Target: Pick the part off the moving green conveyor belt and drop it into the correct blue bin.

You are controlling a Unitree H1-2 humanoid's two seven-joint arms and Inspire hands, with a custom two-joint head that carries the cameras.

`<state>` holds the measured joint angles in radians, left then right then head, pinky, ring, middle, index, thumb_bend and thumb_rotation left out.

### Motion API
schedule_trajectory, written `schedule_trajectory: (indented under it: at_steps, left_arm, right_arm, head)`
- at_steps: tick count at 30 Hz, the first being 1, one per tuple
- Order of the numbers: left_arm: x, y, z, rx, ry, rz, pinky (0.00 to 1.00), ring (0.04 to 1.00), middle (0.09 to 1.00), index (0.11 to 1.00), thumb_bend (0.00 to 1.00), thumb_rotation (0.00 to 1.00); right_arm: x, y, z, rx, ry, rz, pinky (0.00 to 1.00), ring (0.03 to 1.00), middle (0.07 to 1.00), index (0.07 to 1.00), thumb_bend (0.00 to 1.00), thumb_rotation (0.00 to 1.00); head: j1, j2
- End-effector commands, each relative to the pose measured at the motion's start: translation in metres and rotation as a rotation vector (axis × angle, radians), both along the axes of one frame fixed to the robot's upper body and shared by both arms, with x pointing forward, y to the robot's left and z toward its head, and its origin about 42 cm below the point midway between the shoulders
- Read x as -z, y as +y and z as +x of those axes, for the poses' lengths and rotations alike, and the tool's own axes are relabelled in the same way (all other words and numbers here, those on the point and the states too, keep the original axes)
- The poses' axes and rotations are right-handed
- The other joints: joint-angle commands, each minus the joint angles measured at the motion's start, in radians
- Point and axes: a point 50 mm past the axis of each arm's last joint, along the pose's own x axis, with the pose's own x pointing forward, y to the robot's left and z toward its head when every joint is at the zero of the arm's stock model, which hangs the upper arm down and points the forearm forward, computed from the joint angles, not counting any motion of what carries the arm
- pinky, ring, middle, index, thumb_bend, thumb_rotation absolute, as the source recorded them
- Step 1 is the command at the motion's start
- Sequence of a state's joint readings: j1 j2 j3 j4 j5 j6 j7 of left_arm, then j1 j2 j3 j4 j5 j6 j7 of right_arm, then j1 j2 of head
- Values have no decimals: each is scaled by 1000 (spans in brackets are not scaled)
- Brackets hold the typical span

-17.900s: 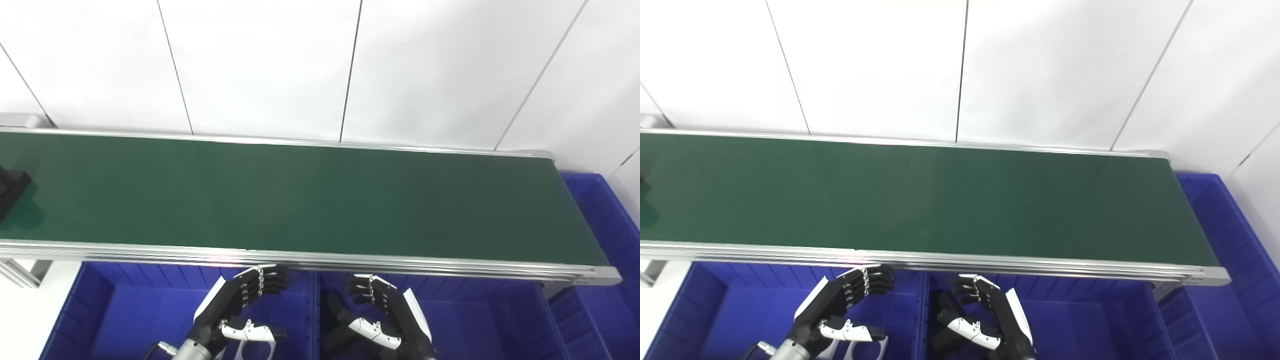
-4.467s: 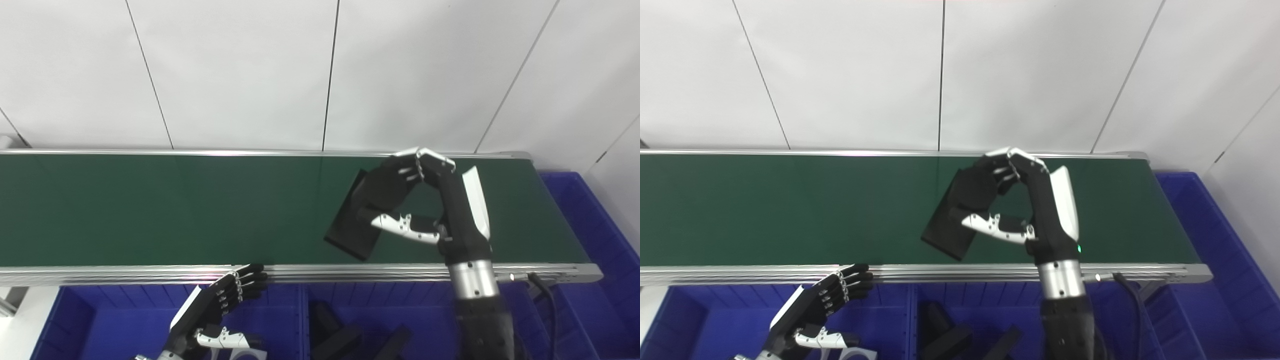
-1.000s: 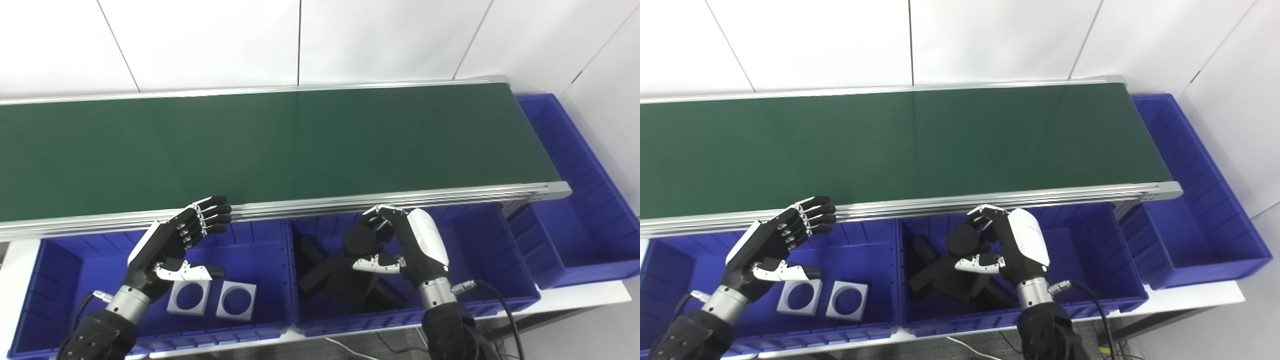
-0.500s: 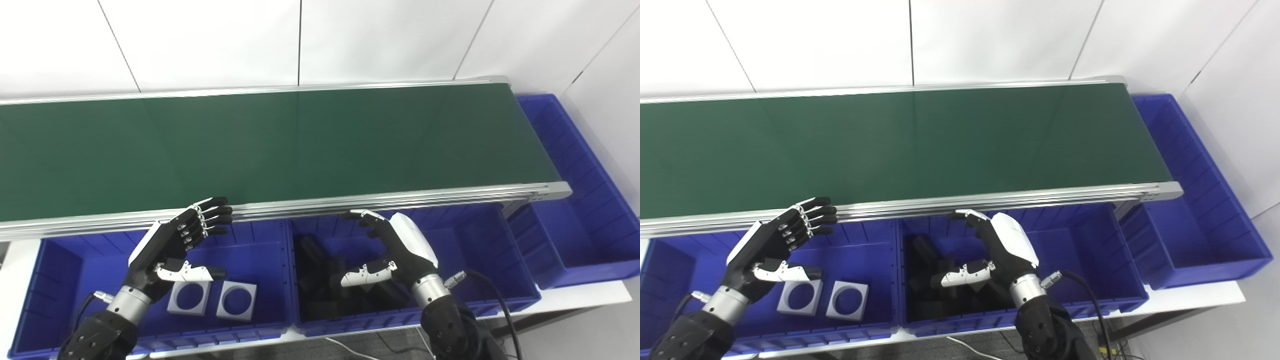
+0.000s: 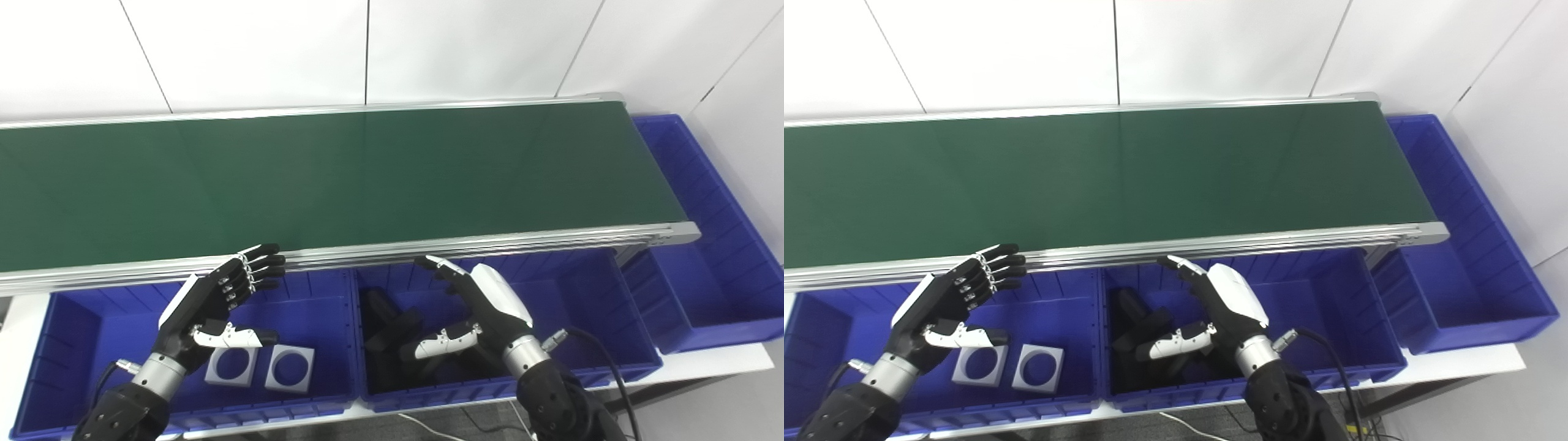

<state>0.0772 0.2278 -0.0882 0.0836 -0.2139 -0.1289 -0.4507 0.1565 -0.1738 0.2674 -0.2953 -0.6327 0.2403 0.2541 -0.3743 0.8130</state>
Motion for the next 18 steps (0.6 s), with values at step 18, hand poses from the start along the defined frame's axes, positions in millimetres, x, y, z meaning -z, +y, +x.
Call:
schedule_trajectory:
  at_steps: [18]
  left_arm:
    - [2, -27, -25, 16, -67, 0, 810, 829, 839, 837, 1000, 184]
  right_arm:
    - [23, 59, 5, -27, -136, 441, 719, 812, 859, 892, 835, 567]
  head:
    - [156, -117]
